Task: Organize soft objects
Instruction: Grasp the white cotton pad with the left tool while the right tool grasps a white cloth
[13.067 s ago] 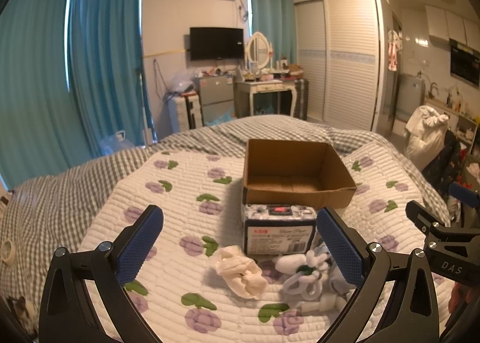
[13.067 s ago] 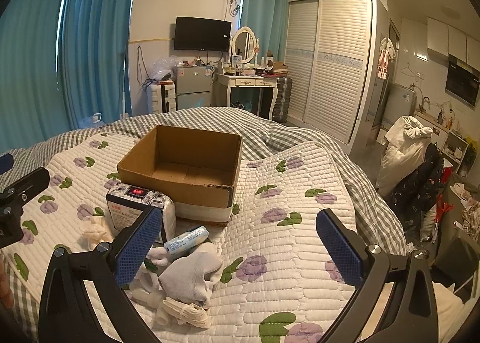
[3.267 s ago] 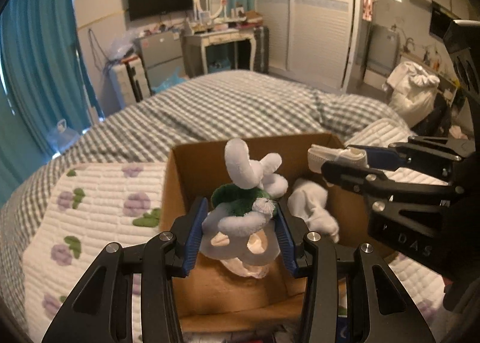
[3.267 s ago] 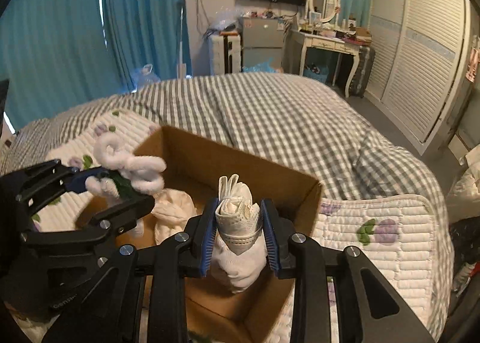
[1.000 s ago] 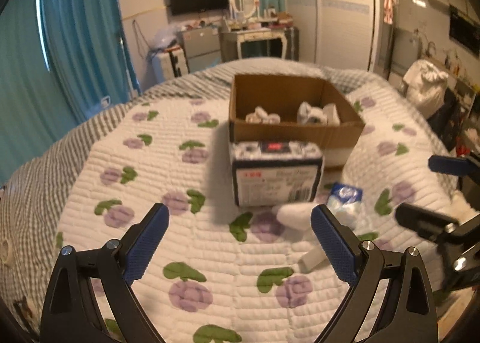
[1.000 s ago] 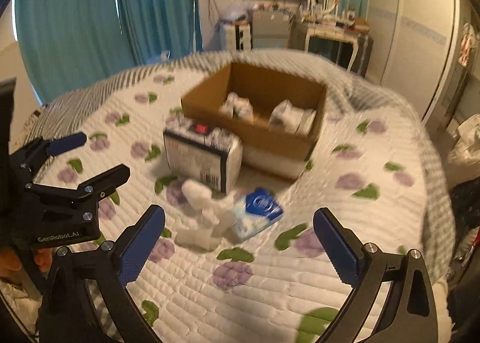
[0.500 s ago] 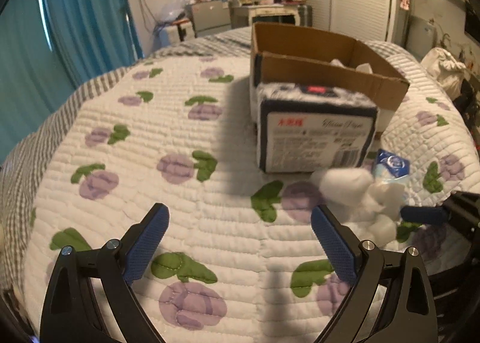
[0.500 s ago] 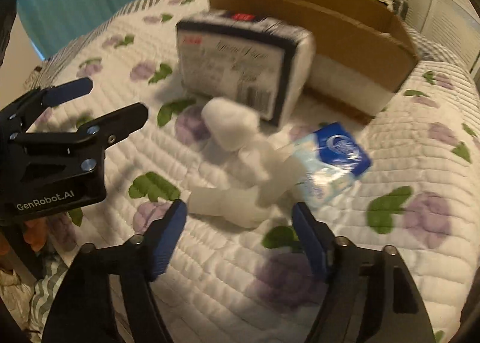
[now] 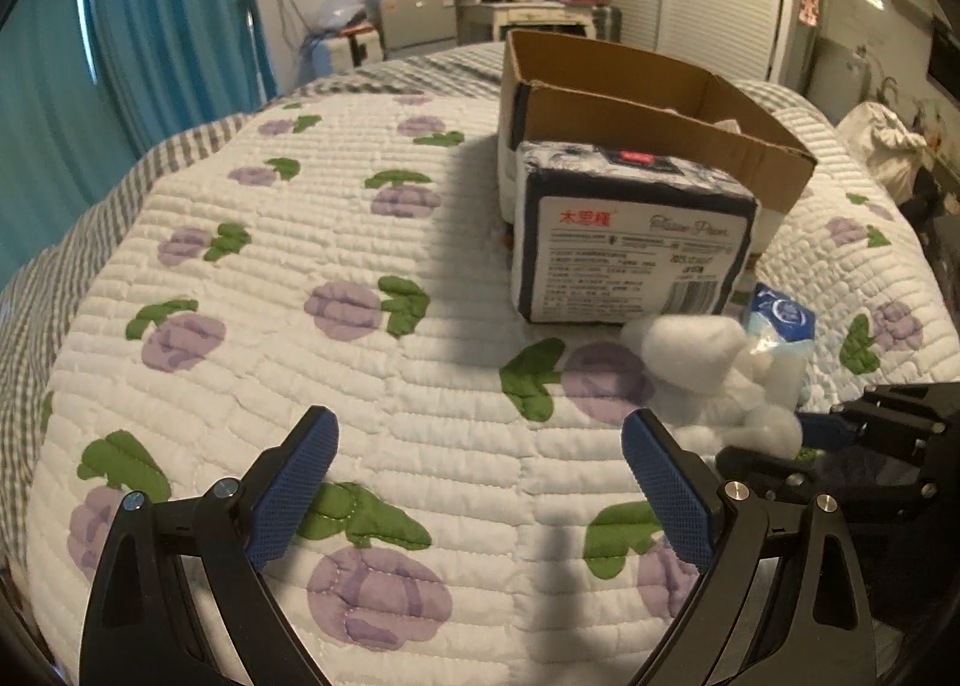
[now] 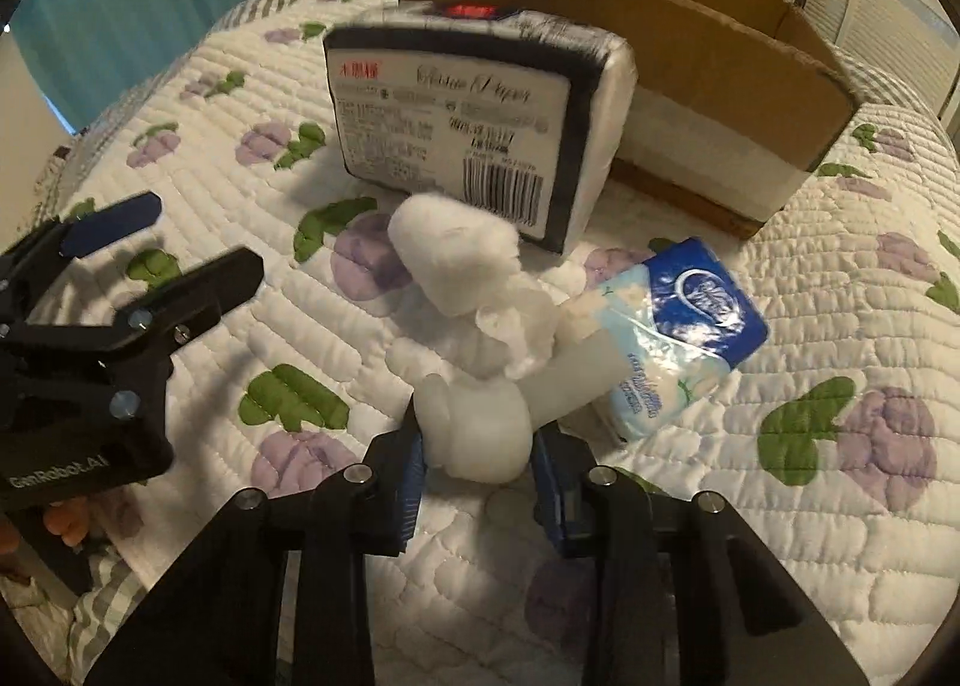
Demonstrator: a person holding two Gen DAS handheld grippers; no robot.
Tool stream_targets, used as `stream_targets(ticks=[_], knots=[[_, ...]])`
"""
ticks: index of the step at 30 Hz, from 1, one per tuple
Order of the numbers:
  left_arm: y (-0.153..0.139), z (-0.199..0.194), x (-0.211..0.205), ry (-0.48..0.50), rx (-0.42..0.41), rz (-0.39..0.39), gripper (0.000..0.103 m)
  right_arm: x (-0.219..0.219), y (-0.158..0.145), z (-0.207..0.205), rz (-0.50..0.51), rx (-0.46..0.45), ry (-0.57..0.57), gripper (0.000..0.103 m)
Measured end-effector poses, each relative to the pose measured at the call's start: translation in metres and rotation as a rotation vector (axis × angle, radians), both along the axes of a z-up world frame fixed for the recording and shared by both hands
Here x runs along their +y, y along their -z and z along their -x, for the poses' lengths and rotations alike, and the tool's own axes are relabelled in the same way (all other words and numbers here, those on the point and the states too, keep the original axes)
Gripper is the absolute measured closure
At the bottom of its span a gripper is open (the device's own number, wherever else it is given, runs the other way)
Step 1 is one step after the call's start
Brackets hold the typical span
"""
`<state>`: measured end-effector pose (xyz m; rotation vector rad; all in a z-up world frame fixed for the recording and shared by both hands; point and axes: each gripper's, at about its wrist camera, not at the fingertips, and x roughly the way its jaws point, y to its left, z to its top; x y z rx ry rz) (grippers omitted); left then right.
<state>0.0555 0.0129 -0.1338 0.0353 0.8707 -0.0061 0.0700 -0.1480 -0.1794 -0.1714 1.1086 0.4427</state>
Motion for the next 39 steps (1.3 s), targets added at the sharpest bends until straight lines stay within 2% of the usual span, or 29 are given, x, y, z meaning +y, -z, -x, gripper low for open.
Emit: stream_targets(ticks=[5, 11, 15, 20, 22, 24, 26, 29, 30, 32, 39], knots=[[-0.006, 0.002, -0.013, 0.027, 0.001, 0.0, 0.006, -0.013, -0.033, 0.01, -0.035, -0.079, -0.006, 0.072], [-0.003, -0.011, -0.042, 0.077, 0.037, 0.017, 0.007, -0.048, -0.072, -0.01, -0.047, -0.147, 0.052, 0.072], [0.002, -0.029, -0.061, 0.096, 0.059, 0.036, 0.008, -0.066, -0.077, -0.03, -0.05, -0.156, 0.078, 0.071], [0.014, -0.053, -0.079, 0.124, 0.098, 0.025, 0.008, -0.079, -0.069, -0.047, -0.063, -0.141, 0.09, 0.071], [0.018, -0.057, -0.085, 0.142, 0.103, 0.013, 0.016, -0.083, -0.064, -0.051, -0.07, -0.126, 0.092, 0.071], [0.022, -0.06, -0.091, 0.17, 0.125, 0.01, 0.037, -0.084, -0.058, -0.053, -0.077, -0.112, 0.091, 0.071], [0.028, -0.06, -0.095, 0.192, 0.147, 0.012, 0.047, -0.085, -0.055, -0.054, -0.087, -0.097, 0.089, 0.071], [0.027, -0.056, -0.096, 0.187, 0.139, 0.0, 0.048, -0.084, -0.055, -0.053, -0.092, -0.101, 0.087, 0.071], [0.026, -0.055, -0.095, 0.186, 0.138, 0.003, 0.054, -0.084, -0.056, -0.052, -0.089, -0.105, 0.087, 0.071], [0.023, -0.052, -0.094, 0.183, 0.135, 0.003, 0.058, -0.083, -0.057, -0.049, -0.081, -0.112, 0.086, 0.071], [-0.004, -0.031, -0.085, 0.178, 0.074, 0.009, 0.059, -0.084, -0.074, -0.035, -0.093, -0.145, 0.085, 0.071]])
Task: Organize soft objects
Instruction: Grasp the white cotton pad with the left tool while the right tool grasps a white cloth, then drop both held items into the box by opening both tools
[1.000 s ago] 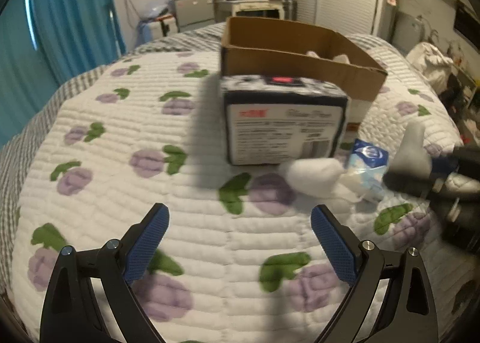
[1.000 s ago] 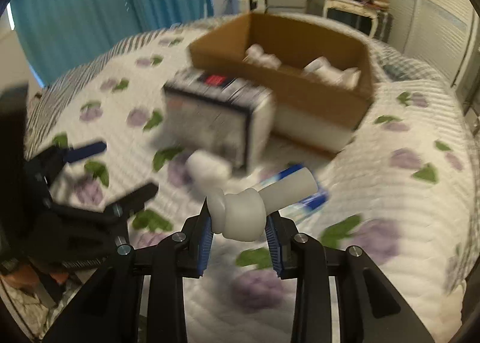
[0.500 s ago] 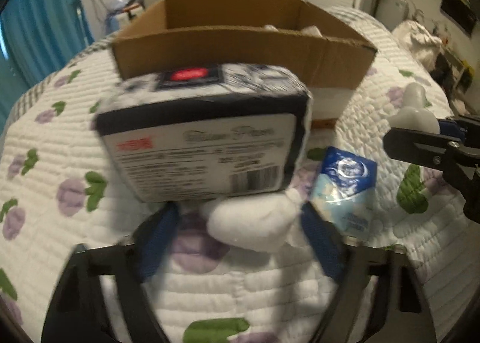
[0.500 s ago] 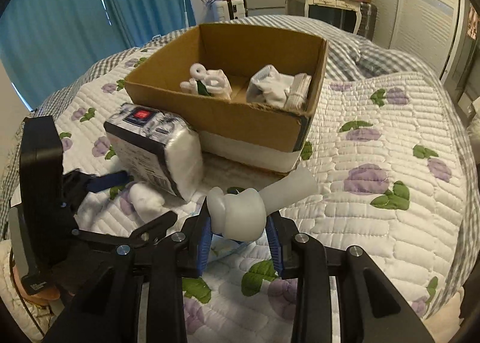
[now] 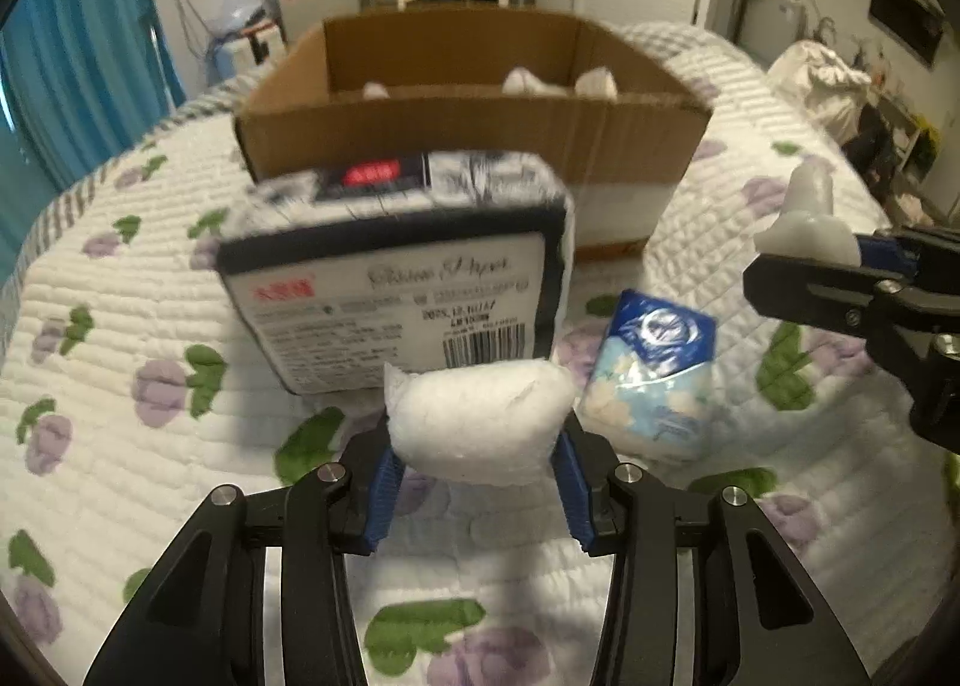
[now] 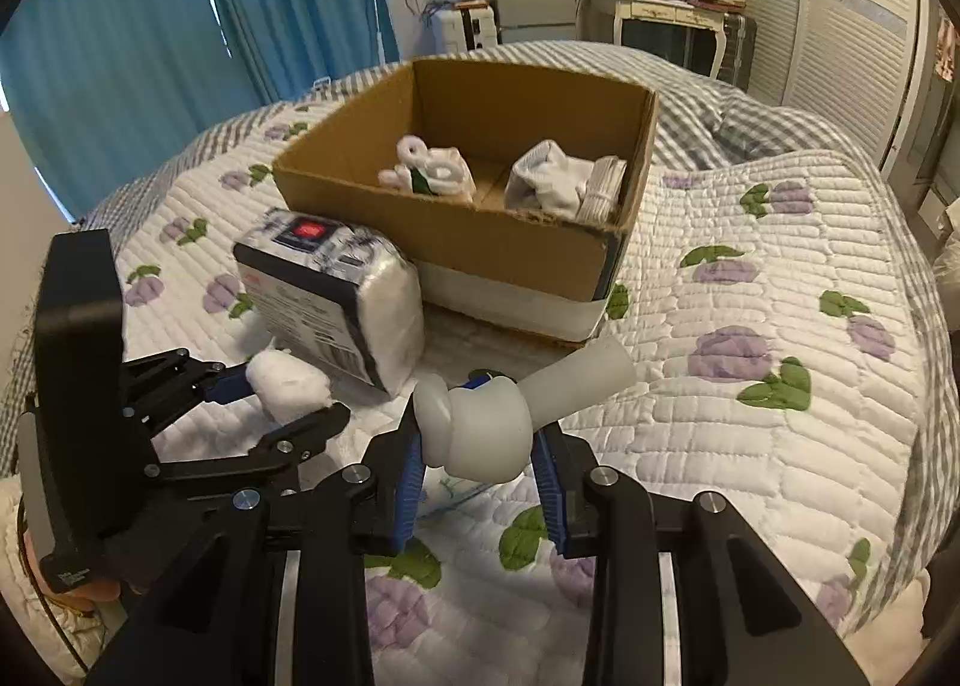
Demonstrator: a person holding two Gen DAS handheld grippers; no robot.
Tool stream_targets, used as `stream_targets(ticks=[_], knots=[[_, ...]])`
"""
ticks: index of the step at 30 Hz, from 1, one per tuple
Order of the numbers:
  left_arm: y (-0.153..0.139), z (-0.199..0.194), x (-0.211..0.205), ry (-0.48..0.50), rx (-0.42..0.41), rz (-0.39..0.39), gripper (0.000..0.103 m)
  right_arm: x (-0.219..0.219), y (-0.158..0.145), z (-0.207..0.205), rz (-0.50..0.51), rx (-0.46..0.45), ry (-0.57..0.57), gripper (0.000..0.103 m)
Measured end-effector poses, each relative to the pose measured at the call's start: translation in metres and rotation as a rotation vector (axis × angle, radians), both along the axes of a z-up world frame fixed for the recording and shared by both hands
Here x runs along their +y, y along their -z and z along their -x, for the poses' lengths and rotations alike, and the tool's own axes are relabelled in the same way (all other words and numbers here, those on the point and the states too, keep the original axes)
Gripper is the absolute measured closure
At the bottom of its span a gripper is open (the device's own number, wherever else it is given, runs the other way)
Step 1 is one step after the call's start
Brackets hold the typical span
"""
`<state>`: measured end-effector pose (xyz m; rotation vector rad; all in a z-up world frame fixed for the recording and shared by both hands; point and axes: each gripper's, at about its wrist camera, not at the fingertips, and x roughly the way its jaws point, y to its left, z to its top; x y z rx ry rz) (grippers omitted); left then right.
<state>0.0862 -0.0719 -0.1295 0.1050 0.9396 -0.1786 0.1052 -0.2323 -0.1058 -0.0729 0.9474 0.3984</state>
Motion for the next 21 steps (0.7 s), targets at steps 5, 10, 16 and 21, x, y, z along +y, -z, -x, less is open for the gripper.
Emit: stream_targets(ticks=[5, 10, 16, 21], knots=[[-0.036, 0.016, 0.006, -0.005, -0.073, 0.027, 0.059, -0.004, -0.026, 0.016, -0.012, -0.048, 0.005, 0.071], [-0.077, 0.016, 0.005, -0.01, -0.161, 0.022, 0.059, -0.012, -0.059, 0.025, -0.031, -0.104, 0.015, 0.07], [-0.123, 0.008, 0.008, -0.02, -0.238, 0.036, 0.059, -0.016, -0.104, 0.024, -0.028, -0.19, 0.028, 0.07], [-0.154, -0.011, 0.011, -0.024, -0.296, 0.037, 0.059, -0.018, -0.137, 0.004, -0.023, -0.249, 0.049, 0.07]])
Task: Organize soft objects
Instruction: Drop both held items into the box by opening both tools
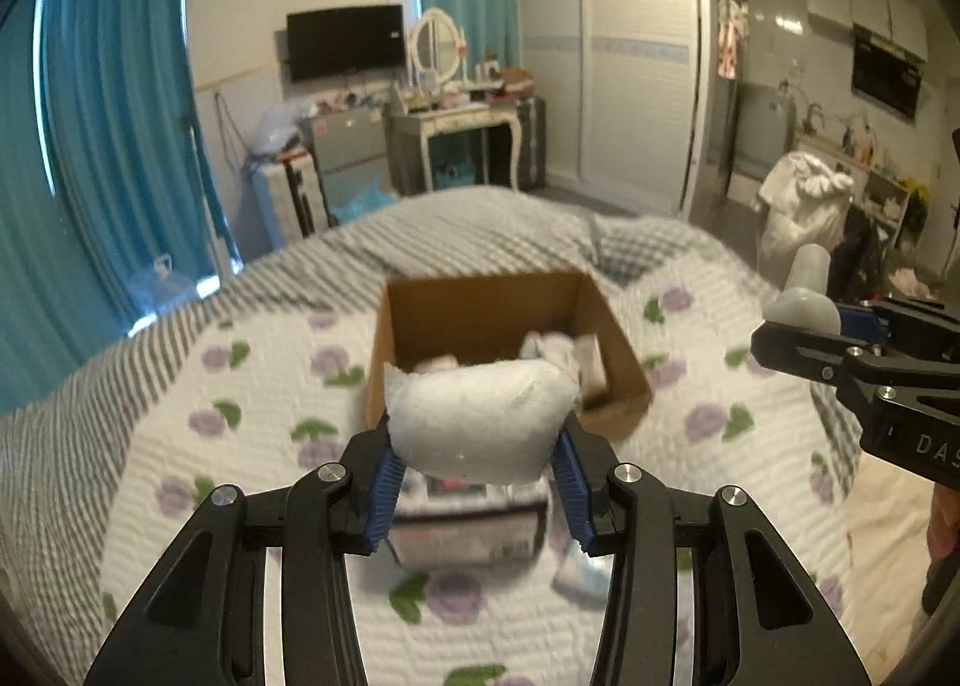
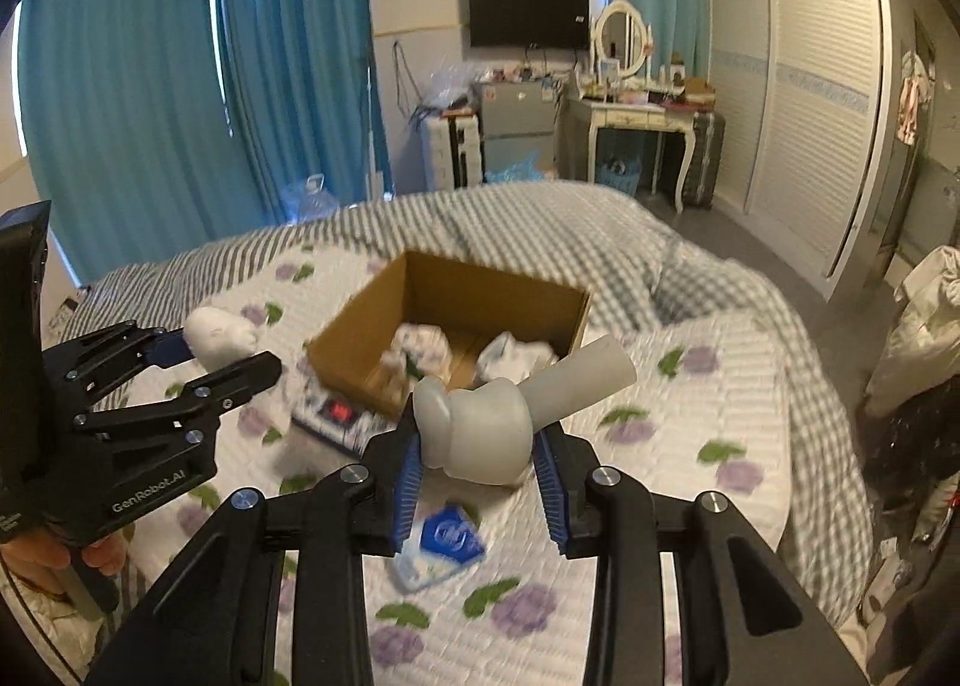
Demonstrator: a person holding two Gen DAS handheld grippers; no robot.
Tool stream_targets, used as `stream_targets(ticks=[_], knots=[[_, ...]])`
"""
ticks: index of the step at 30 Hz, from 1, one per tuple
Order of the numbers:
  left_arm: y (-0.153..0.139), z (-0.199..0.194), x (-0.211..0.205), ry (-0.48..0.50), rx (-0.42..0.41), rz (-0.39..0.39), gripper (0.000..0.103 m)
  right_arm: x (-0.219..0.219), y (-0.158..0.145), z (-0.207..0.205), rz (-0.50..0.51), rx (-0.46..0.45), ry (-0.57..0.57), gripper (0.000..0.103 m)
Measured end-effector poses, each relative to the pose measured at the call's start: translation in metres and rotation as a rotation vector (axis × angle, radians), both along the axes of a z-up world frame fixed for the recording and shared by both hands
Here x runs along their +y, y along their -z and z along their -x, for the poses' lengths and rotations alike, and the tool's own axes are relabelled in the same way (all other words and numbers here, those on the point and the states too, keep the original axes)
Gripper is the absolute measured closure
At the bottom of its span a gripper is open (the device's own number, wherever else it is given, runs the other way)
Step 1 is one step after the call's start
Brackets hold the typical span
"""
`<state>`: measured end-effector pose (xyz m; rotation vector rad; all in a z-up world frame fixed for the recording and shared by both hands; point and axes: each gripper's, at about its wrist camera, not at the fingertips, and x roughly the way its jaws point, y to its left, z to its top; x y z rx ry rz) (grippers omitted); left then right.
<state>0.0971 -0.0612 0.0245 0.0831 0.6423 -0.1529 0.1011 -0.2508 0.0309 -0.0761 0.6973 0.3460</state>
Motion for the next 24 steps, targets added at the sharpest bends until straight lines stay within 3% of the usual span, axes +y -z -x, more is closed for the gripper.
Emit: stream_targets(ticks=[6, 11, 24], knots=[[-0.013, -0.04, -0.001, 0.004, -0.018, 0.005, 0.059, 0.001, -0.024, -0.038, -0.031, -0.029, 0.006, 0.069], [0.003, -0.088, 0.0, 0.009, 0.017, 0.001, 0.059, 0.012, -0.019, -0.084, -0.012, -0.019, 0.002, 0.069], [0.08, -0.179, 0.007, 0.005, 0.138, -0.036, 0.059, 0.024, 0.092, -0.191, 0.027, 0.148, -0.003, 0.069]])
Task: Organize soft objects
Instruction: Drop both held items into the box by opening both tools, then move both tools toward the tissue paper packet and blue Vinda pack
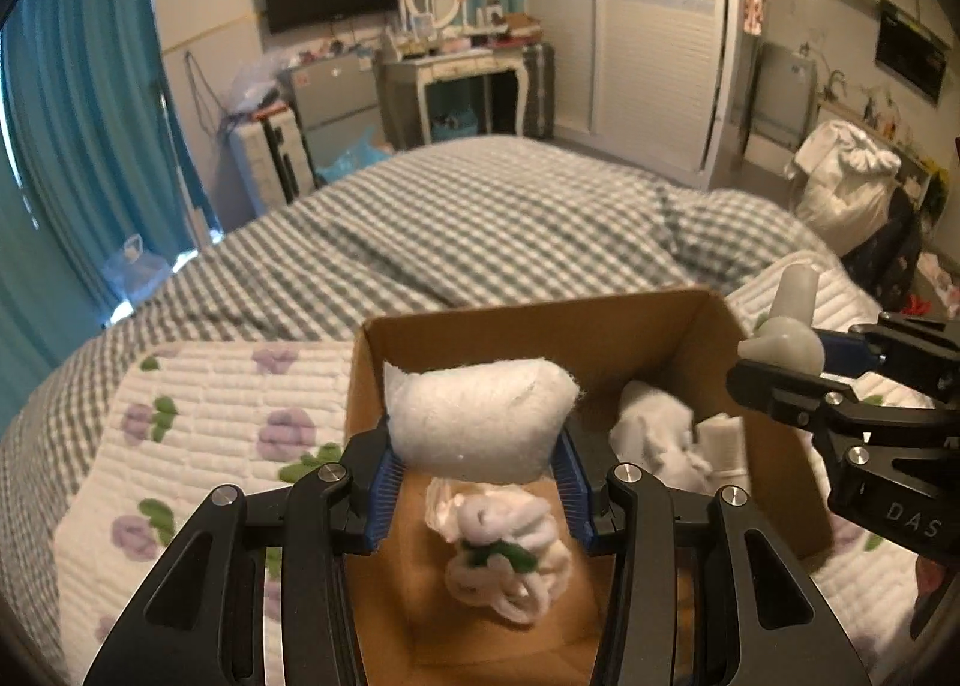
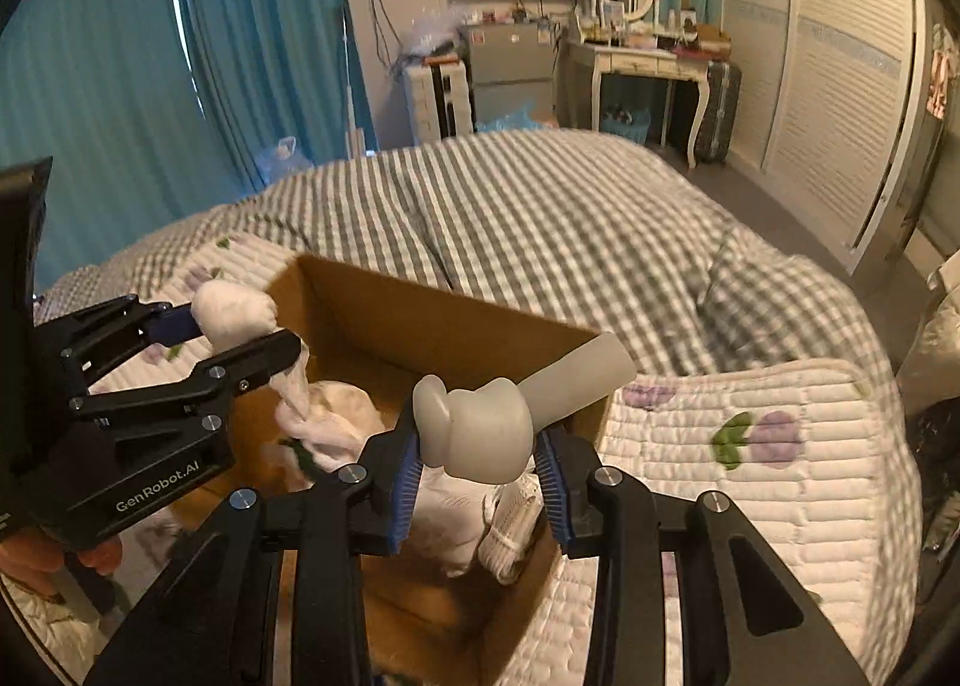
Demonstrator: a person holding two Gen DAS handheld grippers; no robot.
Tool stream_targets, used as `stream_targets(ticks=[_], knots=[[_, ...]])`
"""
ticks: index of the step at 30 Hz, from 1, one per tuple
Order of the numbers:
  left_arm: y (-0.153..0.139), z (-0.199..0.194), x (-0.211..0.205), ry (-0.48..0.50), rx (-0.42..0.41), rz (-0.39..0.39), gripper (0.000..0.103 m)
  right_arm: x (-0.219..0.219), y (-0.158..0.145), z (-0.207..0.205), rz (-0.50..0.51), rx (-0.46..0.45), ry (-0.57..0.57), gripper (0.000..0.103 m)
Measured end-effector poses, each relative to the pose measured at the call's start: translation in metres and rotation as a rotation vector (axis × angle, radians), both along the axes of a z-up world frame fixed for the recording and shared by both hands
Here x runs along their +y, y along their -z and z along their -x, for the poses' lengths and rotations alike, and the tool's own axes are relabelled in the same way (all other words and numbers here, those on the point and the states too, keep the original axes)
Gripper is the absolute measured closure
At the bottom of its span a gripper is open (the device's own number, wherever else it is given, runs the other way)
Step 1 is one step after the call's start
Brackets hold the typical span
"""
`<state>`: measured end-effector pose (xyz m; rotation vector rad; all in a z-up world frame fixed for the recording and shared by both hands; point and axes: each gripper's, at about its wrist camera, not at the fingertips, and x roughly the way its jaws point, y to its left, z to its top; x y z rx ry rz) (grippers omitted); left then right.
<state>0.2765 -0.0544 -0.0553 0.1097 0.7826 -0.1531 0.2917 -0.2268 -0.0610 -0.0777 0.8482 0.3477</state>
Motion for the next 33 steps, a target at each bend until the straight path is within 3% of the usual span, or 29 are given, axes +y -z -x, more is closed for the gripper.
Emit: stream_targets(ticks=[5, 7, 8, 9, 10, 13, 21, 28, 31, 33], knots=[[0.009, -0.006, 0.001, 0.005, -0.004, -0.01, 0.057, 0.0, 0.016, -0.012, -0.008, 0.014, 0.01, 0.062], [0.007, -0.006, 0.001, -0.007, -0.012, -0.016, 0.056, -0.003, 0.016, -0.014, -0.024, 0.018, 0.015, 0.052], [0.006, -0.007, 0.002, -0.01, -0.011, -0.019, 0.048, -0.004, 0.016, -0.015, -0.031, 0.027, 0.018, 0.041], [0.005, -0.007, 0.003, -0.017, -0.01, -0.023, 0.031, -0.005, 0.015, -0.015, -0.031, 0.027, 0.023, 0.04], [0.001, -0.006, 0.005, -0.034, -0.024, -0.022, 0.026, -0.006, 0.011, -0.012, -0.031, 0.02, 0.029, 0.04], [-0.014, 0.0, 0.009, -0.051, -0.05, 0.001, 0.024, -0.009, -0.003, -0.003, -0.036, 0.004, 0.04, 0.04], [-0.088, 0.052, 0.007, -0.044, -0.151, -0.018, 0.023, -0.022, -0.082, 0.048, -0.045, -0.108, 0.077, 0.027], [-0.155, 0.12, 0.013, -0.049, -0.281, 0.0, 0.015, -0.025, -0.16, 0.128, -0.019, -0.228, 0.07, 0.018], [-0.174, 0.15, 0.019, -0.052, -0.3, 0.009, 0.014, -0.031, -0.185, 0.165, -0.019, -0.28, 0.074, 0.009], [-0.181, 0.167, 0.021, -0.069, -0.319, -0.007, 0.005, -0.033, -0.199, 0.19, -0.024, -0.314, 0.078, 0.0]])
